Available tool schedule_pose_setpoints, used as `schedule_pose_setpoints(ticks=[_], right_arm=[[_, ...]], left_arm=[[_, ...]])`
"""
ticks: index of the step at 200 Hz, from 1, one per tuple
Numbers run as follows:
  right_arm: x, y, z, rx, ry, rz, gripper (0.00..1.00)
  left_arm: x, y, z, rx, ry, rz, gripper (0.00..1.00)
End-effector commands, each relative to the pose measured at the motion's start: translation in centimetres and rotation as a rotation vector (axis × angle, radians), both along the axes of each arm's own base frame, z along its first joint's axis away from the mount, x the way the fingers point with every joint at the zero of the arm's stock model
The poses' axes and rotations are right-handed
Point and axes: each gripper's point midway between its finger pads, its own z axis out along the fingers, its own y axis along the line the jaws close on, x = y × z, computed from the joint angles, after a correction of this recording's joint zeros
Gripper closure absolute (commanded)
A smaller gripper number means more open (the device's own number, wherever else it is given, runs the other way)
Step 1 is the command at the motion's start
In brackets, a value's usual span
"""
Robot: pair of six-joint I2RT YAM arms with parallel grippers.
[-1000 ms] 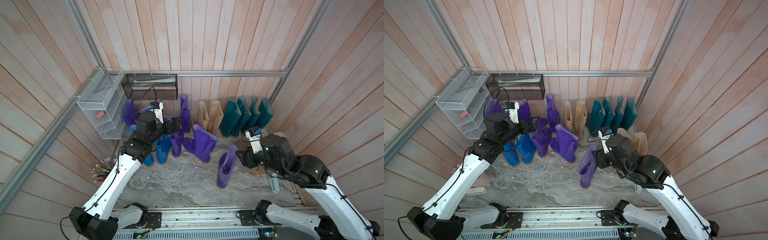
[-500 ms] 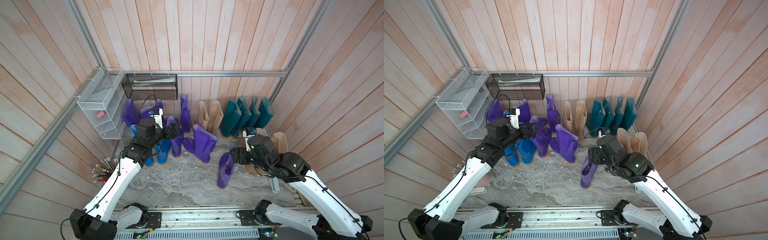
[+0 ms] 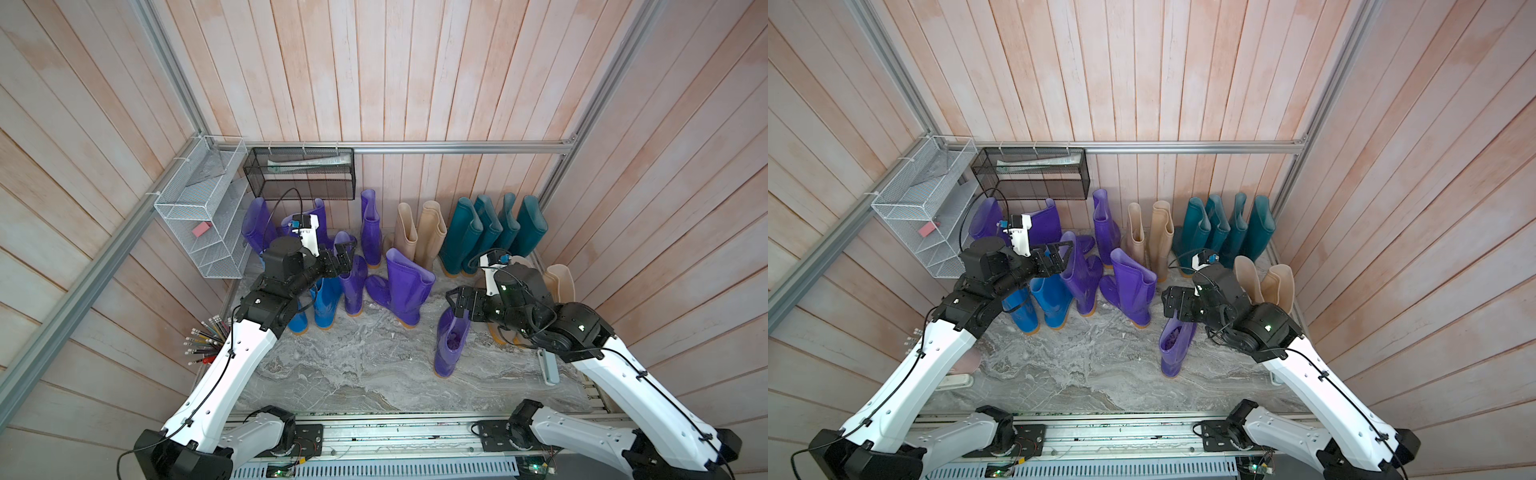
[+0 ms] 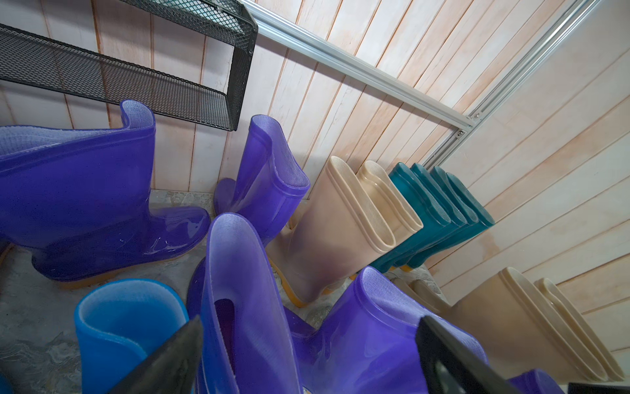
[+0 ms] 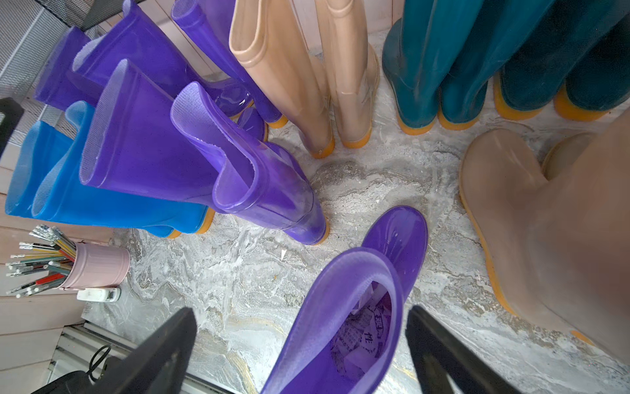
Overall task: Match and arrange rain boots in pairs
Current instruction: Adjust the rain boot at the center of the board.
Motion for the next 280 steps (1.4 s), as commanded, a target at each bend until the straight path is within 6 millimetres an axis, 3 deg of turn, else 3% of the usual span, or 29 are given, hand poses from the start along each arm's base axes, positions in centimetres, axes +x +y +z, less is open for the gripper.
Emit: schedule_pose_setpoints(ticks=[1, 38, 87, 107, 140, 149, 183, 242, 280], right_arm=[[-0.3, -1.5, -1.6, -0.053, 0.047, -0.06, 0.02], [-0.6, -2.6, -2.9, -0.108, 0.069, -0.089, 0.02], [-0.1, -2.0, -5.2, -0.172, 0.104, -0.055, 0.03], [0.0, -2.1, -4.6, -0.181, 0.085, -0.051, 0.24], [-0.3, -2.2, -3.8, -0.213, 0.088, 0.002, 0.88], [-0.5, -2.3, -3.8, -0.242, 0.098, 0.039, 1.0], [-0.8, -3.0, -3.6, -0.383, 0.111, 0.162, 1.0], [2.1, -4.4, -1.9, -0.495, -0.007, 0.101, 1.0], [3.1, -1.9, -1.1, -0.384, -0.054, 0.159, 1.0]], left_arm=[[-0.5, -0.1, 0.4, -0.017, -0.02, -0.018, 0.0], [-0.4, -0.2, 0.2, -0.02, -0.013, -0.027, 0.0], [-0.2, -0.3, -0.1, -0.017, -0.006, -0.028, 0.0], [-0.2, -0.3, 0.0, -0.015, -0.007, -0.025, 0.0], [-0.2, -0.1, 0.1, -0.017, -0.009, -0.022, 0.0], [-0.2, -0.1, 0.1, -0.02, -0.008, -0.023, 0.0], [-0.3, -0.1, 0.3, -0.022, -0.013, -0.026, 0.0], [-0.3, 0.0, 0.3, -0.024, -0.017, -0.023, 0.0], [-0.2, 0.0, 0.1, -0.022, -0.011, -0.023, 0.0]])
